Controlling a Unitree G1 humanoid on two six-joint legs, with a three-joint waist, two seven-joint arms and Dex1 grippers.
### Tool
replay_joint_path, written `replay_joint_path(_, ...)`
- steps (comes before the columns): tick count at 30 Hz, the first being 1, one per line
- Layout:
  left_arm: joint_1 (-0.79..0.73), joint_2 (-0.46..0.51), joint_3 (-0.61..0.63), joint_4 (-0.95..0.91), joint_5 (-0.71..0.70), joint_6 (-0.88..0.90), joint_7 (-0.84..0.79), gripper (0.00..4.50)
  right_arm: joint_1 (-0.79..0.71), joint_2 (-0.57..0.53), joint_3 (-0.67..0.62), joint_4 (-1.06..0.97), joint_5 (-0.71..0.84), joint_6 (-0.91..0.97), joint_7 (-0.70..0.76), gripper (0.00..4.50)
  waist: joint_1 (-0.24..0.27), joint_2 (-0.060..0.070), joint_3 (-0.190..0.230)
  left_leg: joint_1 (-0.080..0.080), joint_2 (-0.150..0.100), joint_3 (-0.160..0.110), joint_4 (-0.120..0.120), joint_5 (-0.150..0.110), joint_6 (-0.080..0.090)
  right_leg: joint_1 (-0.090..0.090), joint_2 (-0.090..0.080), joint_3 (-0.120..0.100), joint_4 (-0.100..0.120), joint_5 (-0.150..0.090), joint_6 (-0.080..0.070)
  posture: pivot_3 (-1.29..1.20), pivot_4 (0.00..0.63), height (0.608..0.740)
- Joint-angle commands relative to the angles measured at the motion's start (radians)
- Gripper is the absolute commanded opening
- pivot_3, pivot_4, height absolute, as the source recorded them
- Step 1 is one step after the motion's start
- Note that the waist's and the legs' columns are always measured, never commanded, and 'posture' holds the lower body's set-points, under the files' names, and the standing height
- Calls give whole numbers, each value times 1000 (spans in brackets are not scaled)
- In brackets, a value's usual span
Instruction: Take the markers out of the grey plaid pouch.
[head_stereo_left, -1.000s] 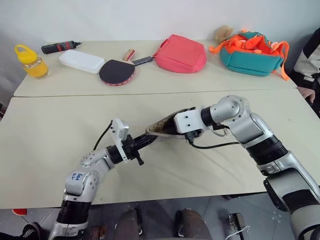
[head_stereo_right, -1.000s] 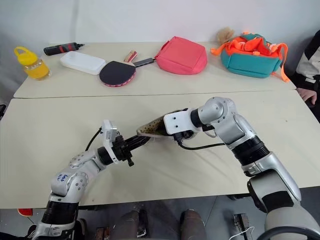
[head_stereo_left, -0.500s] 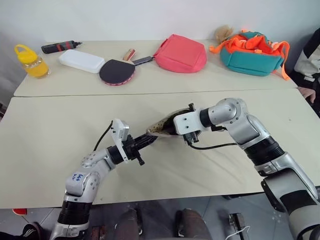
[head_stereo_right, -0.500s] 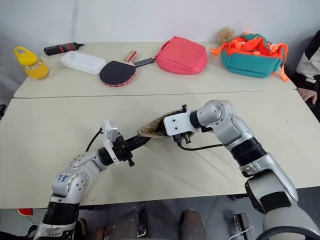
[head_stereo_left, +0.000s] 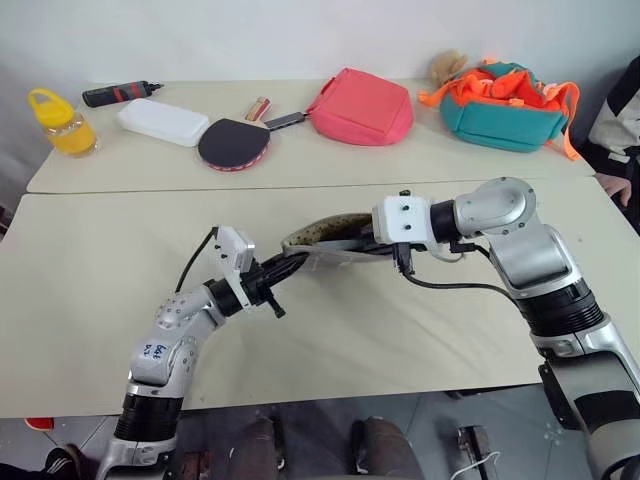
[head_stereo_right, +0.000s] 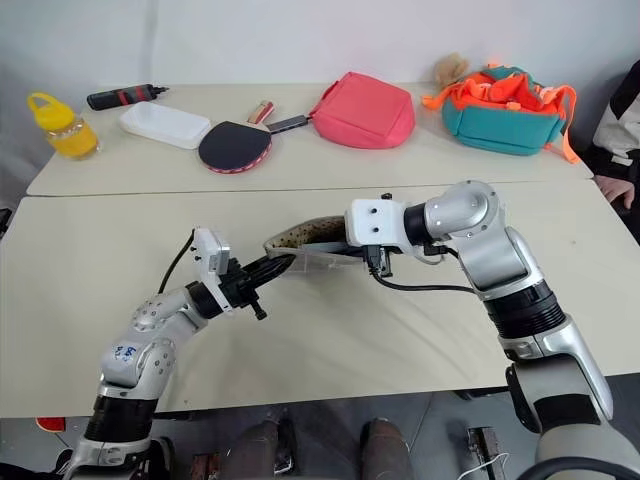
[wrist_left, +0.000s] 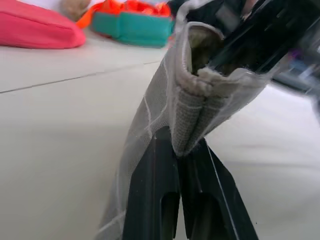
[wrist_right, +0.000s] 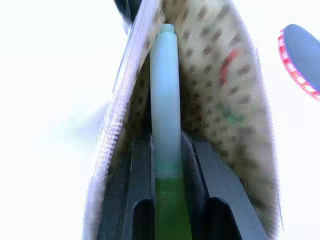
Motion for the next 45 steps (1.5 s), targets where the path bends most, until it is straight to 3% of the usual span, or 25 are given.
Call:
replay_joint_path(1, -10, 11, 2, -11, 9, -37, -24, 0, -13, -8, -52, -16, 39, 3, -28, 376, 1, 0, 0, 0, 0, 0, 0, 0, 0, 0, 0, 0, 0, 0, 0, 0, 150, 740)
replay_joint_path(9, -25, 26, 51, 46, 56, -124, -7, 0, -10, -39, -127, -14, 128, 15, -29, 376, 2, 0, 0, 0, 0, 0, 0, 0, 0, 0, 0, 0, -1, 0, 0, 0, 150, 740)
replay_joint_path(13, -20, 68, 81, 89, 69, -161, -23, 0, -53, -24, -229, 44, 169, 28, -140, 376, 0, 0, 0, 0, 0, 0, 0, 0, 0, 0, 0, 0, 0, 0, 0, 0, 150, 740)
replay_joint_path(17, 3, 80, 94, 79, 52, -156, -34, 0, -62, -69, -245, 161, 73, -56, -249, 376, 0, 0, 0, 0, 0, 0, -1, 0, 0, 0, 0, 0, -1, 0, 0, 0, 150, 740)
replay_joint_path(23, 21, 70, 91, 48, 27, -136, -42, 0, 27, -173, -117, 372, -197, -281, -394, 376, 2, 0, 0, 0, -1, 1, -2, 0, 0, 0, -1, 0, -1, 0, 0, 0, 150, 740)
replay_joint_path(28, 25, 70, 90, 39, 27, -131, -42, 0, 97, -147, -85, 510, -276, -376, -525, 376, -5, 1, 0, 0, -1, 2, -1, 0, 0, 0, 0, 0, -1, 0, 0, 0, 150, 740)
replay_joint_path(33, 30, 73, 90, 33, 29, -126, -42, 0, 110, -132, -93, 560, -251, -369, -514, 376, -12, 2, 1, 0, 0, 2, -2, 0, -1, -1, 0, 2, 0, 0, 0, 0, 150, 740)
replay_joint_path(34, 30, 75, 88, 34, 35, -130, -43, 0, 108, -132, -95, 560, -245, -368, -509, 1090, -10, 2, 1, 0, 0, 2, -1, 0, -1, -1, 0, 1, 0, 0, 0, 0, 150, 740)
replay_joint_path(39, 27, 70, 82, 31, 32, -127, -44, 0, 99, -123, -141, 483, -135, -246, -417, 2610, -4, 2, 1, 0, 0, 2, -1, 0, -1, -1, 0, 1, 0, 0, 0, 0, 150, 740)
replay_joint_path(45, 18, 63, 73, 41, 34, -125, -45, 0, 18, -138, -219, 242, 70, -38, -256, 2610, -2, 3, 2, 0, 0, 2, -1, 0, 0, -1, 0, 2, 0, 0, 0, 0, 150, 740)
